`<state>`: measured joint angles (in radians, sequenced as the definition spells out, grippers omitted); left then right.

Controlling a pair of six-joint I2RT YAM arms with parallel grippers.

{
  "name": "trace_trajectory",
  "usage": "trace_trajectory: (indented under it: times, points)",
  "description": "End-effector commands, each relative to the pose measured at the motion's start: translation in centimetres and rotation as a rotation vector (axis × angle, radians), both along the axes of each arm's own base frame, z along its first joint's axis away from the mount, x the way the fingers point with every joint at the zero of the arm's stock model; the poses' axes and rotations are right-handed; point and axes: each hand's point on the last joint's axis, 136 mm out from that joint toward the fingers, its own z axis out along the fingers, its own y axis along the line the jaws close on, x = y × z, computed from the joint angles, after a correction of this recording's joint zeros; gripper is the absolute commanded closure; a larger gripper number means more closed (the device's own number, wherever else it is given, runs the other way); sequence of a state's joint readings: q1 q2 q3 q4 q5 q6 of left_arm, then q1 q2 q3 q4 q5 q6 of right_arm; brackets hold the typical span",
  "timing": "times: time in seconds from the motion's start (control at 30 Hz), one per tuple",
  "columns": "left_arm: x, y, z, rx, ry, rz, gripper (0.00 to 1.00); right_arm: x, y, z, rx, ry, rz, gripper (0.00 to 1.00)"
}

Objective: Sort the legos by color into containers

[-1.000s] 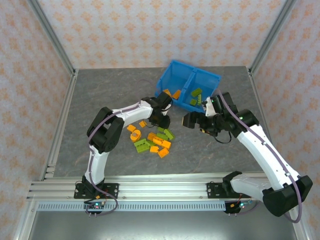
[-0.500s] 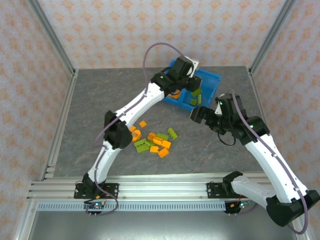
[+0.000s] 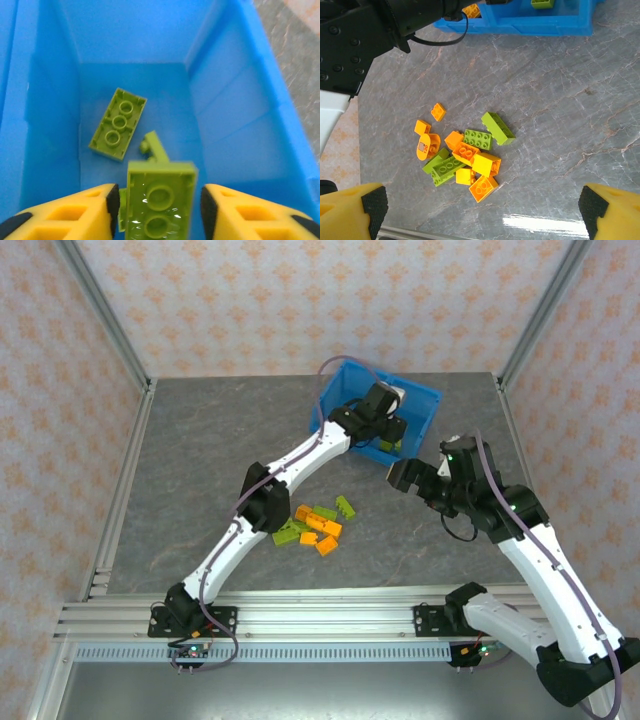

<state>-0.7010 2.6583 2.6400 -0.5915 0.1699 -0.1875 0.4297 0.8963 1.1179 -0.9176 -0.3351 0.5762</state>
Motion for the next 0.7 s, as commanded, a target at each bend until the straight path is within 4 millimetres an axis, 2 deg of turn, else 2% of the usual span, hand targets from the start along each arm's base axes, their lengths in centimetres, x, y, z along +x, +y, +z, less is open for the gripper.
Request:
trace_trajectory:
  times: [0.0,0.1,0.17,0.3,0.33,0.37,0.4,0.43,0.5,0.6,0.67]
  points:
    - [-0.6,-1.2,8.3,-0.075,-0.156,-0.026,0.45,-0.2,-0.6,-0.4,-0.016,0.000,-0.025,0.01]
    - [-2.1,-1.1,12.3,-0.100,-0.186,-0.041,0.42,0.1,-0.5,-0.7,-0.018,0.000,-0.029,0.00]
    - [-3.6,-0.3,15.3,-0.127,-0.177,-0.045,0.40,0.2,-0.6,-0.8,-0.022,-0.003,-0.033,0.01]
    - [-7.8,2.7,22.4,-0.180,-0.188,-0.067,0.39,0.5,-0.6,-1.3,-0.048,-0.007,-0.019,0.01]
    - [-8.9,3.6,23.5,-0.188,-0.202,-0.078,0.38,0.6,-0.5,-1.6,-0.056,-0.006,-0.011,0.01]
    - [-10.3,4.7,25.6,-0.211,-0.240,-0.090,0.37,0.7,-0.3,-1.7,-0.057,-0.009,0.003,0.01]
    - [-11.6,5.9,26.0,-0.206,-0.258,-0.102,0.34,0.9,0.0,-2.1,-0.063,-0.004,0.022,0.00]
    - [-13.7,7.6,27.9,-0.215,-0.304,-0.120,0.32,1.0,0.3,-2.4,-0.067,0.006,0.042,0.00]
    - [-17.0,10.2,28.8,-0.181,-0.353,-0.170,0.26,1.2,0.9,-3.1,-0.075,0.024,0.078,0.01]
    - [-22.5,13.7,26.6,-0.081,-0.357,-0.300,0.16,1.9,2.2,-4.5,-0.089,0.048,0.134,0.01]
    - [-26.2,15.7,24.1,-0.006,-0.336,-0.412,0.10,2.5,3.2,-5.6,-0.093,0.071,0.168,0.02]
